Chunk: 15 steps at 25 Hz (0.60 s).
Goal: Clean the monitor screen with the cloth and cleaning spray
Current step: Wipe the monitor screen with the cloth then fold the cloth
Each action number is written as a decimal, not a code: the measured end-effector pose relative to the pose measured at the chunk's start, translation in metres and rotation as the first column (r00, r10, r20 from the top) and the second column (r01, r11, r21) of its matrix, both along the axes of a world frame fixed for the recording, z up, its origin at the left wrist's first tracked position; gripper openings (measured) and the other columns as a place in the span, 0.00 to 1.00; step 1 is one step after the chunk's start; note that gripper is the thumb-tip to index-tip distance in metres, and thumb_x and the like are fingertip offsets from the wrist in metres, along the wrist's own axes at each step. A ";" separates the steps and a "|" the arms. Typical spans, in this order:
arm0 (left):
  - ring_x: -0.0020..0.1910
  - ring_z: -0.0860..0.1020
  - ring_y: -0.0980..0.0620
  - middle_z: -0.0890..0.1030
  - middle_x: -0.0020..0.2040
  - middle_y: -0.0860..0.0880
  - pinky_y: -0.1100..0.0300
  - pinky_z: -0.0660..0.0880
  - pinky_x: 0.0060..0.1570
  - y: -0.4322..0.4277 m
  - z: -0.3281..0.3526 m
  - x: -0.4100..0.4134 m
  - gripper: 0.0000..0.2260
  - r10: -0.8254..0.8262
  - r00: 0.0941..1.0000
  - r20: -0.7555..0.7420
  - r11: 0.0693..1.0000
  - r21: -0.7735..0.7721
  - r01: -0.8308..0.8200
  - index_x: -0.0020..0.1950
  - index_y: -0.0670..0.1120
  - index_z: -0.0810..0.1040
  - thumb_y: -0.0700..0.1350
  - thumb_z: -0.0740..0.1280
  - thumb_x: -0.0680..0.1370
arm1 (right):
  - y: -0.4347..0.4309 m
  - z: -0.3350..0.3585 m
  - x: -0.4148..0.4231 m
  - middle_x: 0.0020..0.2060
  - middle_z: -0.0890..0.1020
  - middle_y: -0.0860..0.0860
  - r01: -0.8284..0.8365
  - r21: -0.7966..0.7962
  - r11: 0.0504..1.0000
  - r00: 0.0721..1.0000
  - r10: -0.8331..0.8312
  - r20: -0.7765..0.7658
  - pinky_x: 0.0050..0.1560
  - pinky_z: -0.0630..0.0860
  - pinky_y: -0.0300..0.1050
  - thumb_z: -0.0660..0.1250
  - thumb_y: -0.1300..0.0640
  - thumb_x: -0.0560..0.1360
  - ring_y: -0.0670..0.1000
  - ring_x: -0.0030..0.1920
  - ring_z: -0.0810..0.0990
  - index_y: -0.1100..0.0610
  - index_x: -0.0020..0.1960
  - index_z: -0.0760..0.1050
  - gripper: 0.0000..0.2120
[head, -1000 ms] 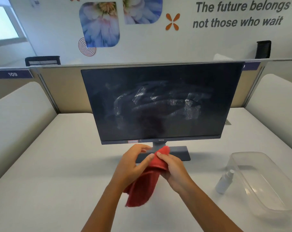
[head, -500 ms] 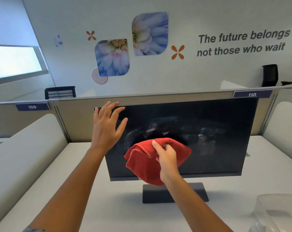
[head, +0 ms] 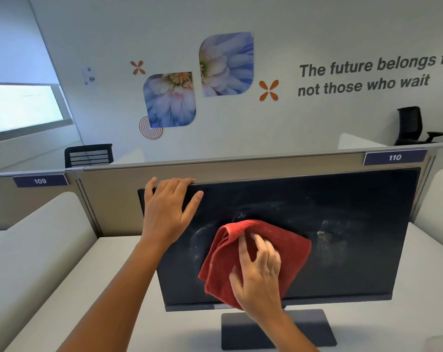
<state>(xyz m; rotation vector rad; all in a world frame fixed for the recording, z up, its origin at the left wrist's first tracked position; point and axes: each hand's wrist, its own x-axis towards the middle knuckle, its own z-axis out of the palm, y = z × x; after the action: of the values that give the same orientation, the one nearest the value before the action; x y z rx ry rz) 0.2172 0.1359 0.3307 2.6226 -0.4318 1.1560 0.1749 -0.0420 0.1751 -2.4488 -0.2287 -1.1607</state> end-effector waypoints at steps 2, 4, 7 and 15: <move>0.56 0.76 0.49 0.81 0.54 0.49 0.45 0.55 0.70 0.000 0.000 0.000 0.21 -0.004 1.000 -0.001 1.000 -0.015 0.004 0.58 0.49 0.75 0.59 0.51 0.77 | -0.006 -0.004 0.010 0.67 0.64 0.58 0.091 -0.099 0.991 0.994 -0.085 0.070 0.72 0.53 0.60 0.60 0.45 0.75 0.61 0.69 0.63 0.55 0.73 0.62 0.29; 0.57 0.76 0.50 0.81 0.55 0.50 0.47 0.55 0.70 0.001 0.001 0.001 0.21 -0.008 1.000 -0.009 1.000 -0.022 0.008 0.58 0.50 0.75 0.59 0.50 0.78 | -0.012 0.000 0.021 0.69 0.61 0.59 0.131 -0.164 0.978 0.985 -0.110 0.133 0.73 0.50 0.62 0.58 0.44 0.76 0.62 0.71 0.59 0.54 0.74 0.58 0.30; 0.58 0.75 0.51 0.81 0.55 0.51 0.48 0.54 0.71 0.003 0.000 0.001 0.21 -0.015 1.000 -0.023 1.000 -0.017 0.015 0.59 0.50 0.74 0.59 0.49 0.78 | -0.019 0.021 0.037 0.72 0.58 0.61 0.210 -0.130 0.969 0.965 -0.184 0.184 0.74 0.46 0.62 0.54 0.41 0.77 0.64 0.73 0.54 0.51 0.77 0.50 0.32; 0.66 0.68 0.52 0.75 0.64 0.51 0.50 0.50 0.72 0.007 -0.008 -0.005 0.21 -0.089 0.996 -0.031 0.996 -0.028 0.088 0.67 0.49 0.69 0.55 0.48 0.79 | 0.022 0.016 0.058 0.76 0.53 0.57 0.092 -0.301 0.949 0.964 -0.009 0.266 0.73 0.41 0.64 0.57 0.36 0.76 0.61 0.76 0.48 0.52 0.76 0.53 0.35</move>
<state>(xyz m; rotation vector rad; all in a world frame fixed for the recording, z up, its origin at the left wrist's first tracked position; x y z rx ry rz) 0.2121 0.1425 0.3230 2.5679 -0.5165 1.0826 0.2325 -0.0205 0.1915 -2.5702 -0.4608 -1.5795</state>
